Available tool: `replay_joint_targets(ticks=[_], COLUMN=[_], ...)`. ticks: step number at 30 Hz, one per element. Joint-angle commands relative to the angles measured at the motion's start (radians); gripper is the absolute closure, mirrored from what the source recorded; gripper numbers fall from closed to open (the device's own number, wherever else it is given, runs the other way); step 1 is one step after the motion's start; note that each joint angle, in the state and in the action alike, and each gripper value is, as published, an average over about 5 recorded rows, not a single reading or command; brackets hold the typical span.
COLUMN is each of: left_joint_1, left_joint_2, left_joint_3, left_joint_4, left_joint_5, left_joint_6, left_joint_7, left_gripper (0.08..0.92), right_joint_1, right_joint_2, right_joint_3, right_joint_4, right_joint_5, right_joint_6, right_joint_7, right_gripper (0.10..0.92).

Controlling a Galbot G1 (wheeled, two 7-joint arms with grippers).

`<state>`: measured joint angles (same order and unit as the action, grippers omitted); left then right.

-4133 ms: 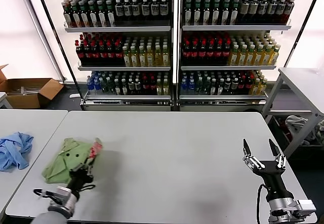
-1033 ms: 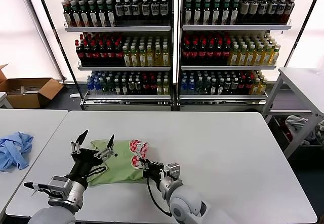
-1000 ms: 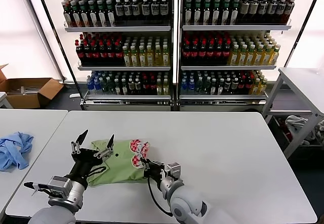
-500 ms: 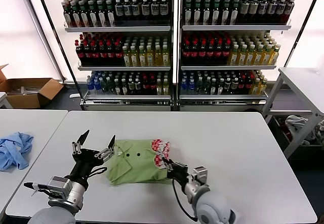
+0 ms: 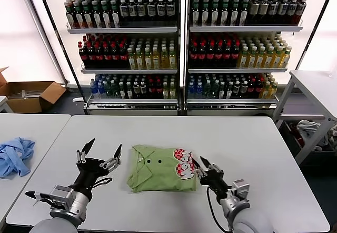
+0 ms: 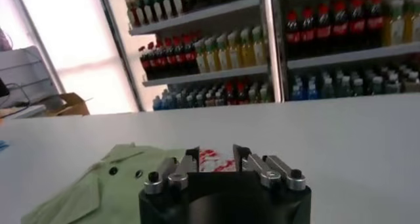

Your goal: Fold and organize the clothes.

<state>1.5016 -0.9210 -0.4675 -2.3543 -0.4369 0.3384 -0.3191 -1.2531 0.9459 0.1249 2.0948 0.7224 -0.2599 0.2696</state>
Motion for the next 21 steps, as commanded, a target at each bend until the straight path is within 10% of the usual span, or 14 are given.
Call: replay_joint_targets(ticks=[1, 14, 21], left_joint_1=[0.022, 0.106, 0.178], left_joint_2=[0.040, 0.048, 0.031], left_joint_3=[-0.009, -0.037, -0.042], left_joint_4=[-0.017, 0.058, 0.114], left_joint_5=[-0.082, -0.135, -0.083], left_joint_6=[0.019, -0.232, -0.372], left_joint_7=[-0.002, -0.014, -0.014], left_gripper=[0.177, 0.177, 0.177], right_joint_1=[-0.351, -0.832, -0.860], right_joint_2=[-0.050, 0.044, 0.088], right_joint_3=[0.462, 0.743, 0.719], right_joint_4=[0.209, 0.177, 0.111], right_joint_5=[-0.104, -0.194, -0.239], right_joint_6=[0.110, 0.610, 0.735], right_joint_7=[-0.045, -0.043, -0.046], right_gripper=[0.592, 0.231, 0.203])
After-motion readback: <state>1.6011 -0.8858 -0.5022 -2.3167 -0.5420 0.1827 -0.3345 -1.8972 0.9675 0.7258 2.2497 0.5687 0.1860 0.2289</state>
